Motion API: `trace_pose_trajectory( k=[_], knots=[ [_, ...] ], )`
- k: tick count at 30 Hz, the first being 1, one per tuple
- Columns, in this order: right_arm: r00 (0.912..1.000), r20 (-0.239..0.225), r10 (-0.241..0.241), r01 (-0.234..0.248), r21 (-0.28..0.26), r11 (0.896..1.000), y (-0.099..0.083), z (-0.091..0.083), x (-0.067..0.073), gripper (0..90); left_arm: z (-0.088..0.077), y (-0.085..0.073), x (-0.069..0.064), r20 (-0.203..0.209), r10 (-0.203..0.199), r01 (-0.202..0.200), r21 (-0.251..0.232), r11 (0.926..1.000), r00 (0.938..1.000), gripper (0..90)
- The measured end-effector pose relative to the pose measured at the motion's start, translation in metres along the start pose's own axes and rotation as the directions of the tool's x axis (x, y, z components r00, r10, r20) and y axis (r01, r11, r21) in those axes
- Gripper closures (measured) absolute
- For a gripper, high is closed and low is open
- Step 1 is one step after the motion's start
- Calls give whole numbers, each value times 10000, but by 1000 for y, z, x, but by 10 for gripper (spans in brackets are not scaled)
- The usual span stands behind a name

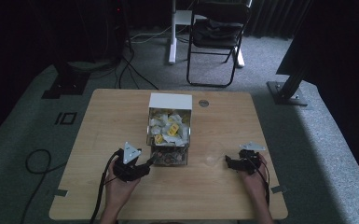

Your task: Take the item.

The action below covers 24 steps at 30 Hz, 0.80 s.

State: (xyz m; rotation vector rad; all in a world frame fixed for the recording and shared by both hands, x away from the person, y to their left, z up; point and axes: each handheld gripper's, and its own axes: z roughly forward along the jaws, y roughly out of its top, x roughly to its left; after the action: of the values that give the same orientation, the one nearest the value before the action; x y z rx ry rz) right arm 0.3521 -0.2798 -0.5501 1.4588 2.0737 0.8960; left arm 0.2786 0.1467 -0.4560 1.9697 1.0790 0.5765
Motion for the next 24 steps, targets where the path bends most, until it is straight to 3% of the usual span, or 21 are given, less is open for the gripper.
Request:
trace_pose_trajectory(
  k=[24],
  knots=[
    [10000, 1, -4, 4, -4, 10000, 0, 0, 0, 124, 17, 2, -26, 708, 625, -622, -57, 9980, 9955, 426]
  ],
)
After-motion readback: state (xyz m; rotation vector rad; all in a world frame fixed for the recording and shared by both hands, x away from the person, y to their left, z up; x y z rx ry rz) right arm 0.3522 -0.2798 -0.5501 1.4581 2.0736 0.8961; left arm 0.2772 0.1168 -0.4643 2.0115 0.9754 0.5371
